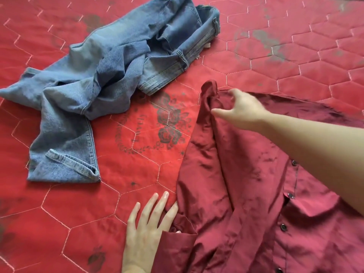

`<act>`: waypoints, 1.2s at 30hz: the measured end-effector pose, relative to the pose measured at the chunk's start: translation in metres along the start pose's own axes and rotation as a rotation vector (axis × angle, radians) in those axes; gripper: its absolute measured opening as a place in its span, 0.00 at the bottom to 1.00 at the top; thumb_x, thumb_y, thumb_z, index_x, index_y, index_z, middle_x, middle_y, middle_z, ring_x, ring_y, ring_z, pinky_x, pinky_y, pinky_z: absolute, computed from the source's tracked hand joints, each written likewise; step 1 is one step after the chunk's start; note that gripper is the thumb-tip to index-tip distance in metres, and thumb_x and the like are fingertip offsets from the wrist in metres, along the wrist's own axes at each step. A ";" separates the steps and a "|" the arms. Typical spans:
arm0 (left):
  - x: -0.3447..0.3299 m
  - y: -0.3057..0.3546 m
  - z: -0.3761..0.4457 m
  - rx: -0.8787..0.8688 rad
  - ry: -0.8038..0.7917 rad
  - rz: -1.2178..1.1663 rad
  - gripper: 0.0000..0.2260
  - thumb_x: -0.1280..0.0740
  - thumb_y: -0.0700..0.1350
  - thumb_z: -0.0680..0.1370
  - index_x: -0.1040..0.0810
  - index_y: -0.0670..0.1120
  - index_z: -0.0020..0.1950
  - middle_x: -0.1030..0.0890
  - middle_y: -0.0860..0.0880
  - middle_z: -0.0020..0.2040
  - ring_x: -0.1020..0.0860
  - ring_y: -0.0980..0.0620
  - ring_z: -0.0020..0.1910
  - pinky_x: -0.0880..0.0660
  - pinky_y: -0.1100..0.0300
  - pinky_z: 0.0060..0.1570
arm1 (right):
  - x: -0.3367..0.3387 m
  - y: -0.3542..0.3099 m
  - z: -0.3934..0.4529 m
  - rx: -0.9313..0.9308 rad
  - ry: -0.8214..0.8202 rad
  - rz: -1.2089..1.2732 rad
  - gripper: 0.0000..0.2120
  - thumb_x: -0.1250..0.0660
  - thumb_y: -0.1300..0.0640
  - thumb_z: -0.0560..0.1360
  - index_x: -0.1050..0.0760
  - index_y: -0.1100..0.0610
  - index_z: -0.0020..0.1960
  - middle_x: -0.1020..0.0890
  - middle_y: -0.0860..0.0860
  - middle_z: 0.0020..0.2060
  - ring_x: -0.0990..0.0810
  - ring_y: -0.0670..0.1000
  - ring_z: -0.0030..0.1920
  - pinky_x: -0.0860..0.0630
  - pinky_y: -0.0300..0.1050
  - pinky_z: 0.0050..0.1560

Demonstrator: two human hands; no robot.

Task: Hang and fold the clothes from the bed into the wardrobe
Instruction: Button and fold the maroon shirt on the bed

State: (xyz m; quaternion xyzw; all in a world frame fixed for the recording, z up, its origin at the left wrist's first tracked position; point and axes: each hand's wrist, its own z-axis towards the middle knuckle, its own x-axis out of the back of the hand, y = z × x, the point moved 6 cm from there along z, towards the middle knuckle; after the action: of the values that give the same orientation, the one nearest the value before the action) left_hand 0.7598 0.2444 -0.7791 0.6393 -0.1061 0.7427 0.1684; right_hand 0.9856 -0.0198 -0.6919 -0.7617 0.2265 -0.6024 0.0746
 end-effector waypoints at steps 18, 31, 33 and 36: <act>0.013 0.007 0.002 -0.022 0.034 0.062 0.18 0.43 0.53 0.75 0.31 0.55 0.65 0.26 0.49 0.70 0.27 0.49 0.68 0.36 0.46 0.65 | -0.055 -0.019 -0.104 0.351 0.239 -0.022 0.26 0.37 0.46 0.72 0.30 0.53 0.68 0.31 0.54 0.69 0.30 0.57 0.67 0.33 0.56 0.64; 0.050 -0.035 -0.016 0.336 0.039 -0.468 0.18 0.42 0.41 0.71 0.18 0.47 0.56 0.17 0.45 0.55 0.21 0.40 0.56 0.27 0.46 0.57 | -0.134 0.000 -0.360 0.504 0.137 -0.210 0.22 0.34 0.52 0.66 0.25 0.51 0.61 0.22 0.50 0.56 0.24 0.57 0.54 0.34 0.57 0.59; 0.064 -0.043 -0.038 0.431 0.045 -0.535 0.18 0.44 0.41 0.73 0.20 0.48 0.58 0.18 0.46 0.54 0.22 0.42 0.55 0.28 0.48 0.57 | -0.138 -0.009 -0.382 0.542 0.079 -0.228 0.25 0.36 0.53 0.63 0.25 0.50 0.61 0.23 0.50 0.58 0.23 0.57 0.51 0.30 0.56 0.54; 0.076 -0.026 -0.073 0.527 -0.064 -0.771 0.14 0.38 0.46 0.80 0.25 0.50 0.65 0.21 0.49 0.57 0.22 0.52 0.49 0.31 0.62 0.54 | -0.154 -0.028 -0.406 0.591 -0.074 -0.243 0.21 0.38 0.54 0.63 0.25 0.51 0.56 0.23 0.50 0.51 0.22 0.55 0.41 0.28 0.50 0.41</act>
State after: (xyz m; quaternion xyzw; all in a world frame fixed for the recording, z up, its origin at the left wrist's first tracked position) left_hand 0.6930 0.3039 -0.7178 0.6756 0.3266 0.6075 0.2606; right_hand 0.5804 0.1366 -0.7108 -0.7499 -0.0539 -0.6186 0.2283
